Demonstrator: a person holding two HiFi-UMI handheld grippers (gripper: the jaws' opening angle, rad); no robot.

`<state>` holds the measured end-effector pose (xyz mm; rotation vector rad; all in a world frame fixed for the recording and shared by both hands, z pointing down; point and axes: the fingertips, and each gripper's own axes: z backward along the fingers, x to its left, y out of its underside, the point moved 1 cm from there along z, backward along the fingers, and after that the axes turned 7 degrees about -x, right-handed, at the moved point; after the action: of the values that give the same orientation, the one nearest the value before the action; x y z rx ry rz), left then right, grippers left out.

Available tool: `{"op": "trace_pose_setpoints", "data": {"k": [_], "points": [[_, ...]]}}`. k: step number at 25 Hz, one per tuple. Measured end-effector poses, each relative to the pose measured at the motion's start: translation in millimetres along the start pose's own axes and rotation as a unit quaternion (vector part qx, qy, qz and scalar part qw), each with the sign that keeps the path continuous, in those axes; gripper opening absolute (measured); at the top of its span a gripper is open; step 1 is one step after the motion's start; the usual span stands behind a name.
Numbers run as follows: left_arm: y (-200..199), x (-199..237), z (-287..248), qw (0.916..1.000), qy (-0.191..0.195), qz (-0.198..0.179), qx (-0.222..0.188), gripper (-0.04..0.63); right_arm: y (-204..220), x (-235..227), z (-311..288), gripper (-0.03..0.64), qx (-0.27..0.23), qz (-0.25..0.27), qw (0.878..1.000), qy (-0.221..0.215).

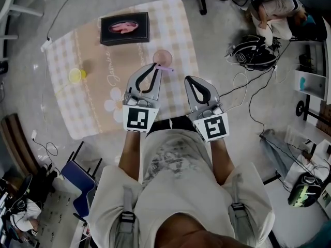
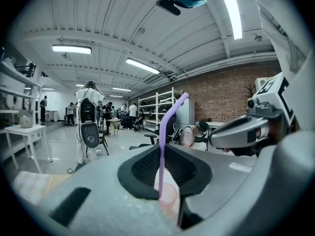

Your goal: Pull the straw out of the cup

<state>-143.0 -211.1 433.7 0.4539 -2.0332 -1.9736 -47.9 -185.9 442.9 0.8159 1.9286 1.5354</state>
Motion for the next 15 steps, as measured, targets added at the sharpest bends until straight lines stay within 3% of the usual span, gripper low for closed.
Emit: {"op": "trace_pose_setpoints", "data": {"k": [12, 15], "points": [[-27.3, -7.5, 23.2, 0.9983, -0.033, 0.035, -0.034, 0.038, -26.8, 11.8, 0.6, 0.011, -0.053, 0.016, 0.998, -0.022], [-31.5, -8.5, 32.8, 0.9977, -0.041, 0.041, -0.036, 0.038, -23.5, 16.9, 4.1, 0.011, -0.039, 0.019, 0.999, -0.027]]}}
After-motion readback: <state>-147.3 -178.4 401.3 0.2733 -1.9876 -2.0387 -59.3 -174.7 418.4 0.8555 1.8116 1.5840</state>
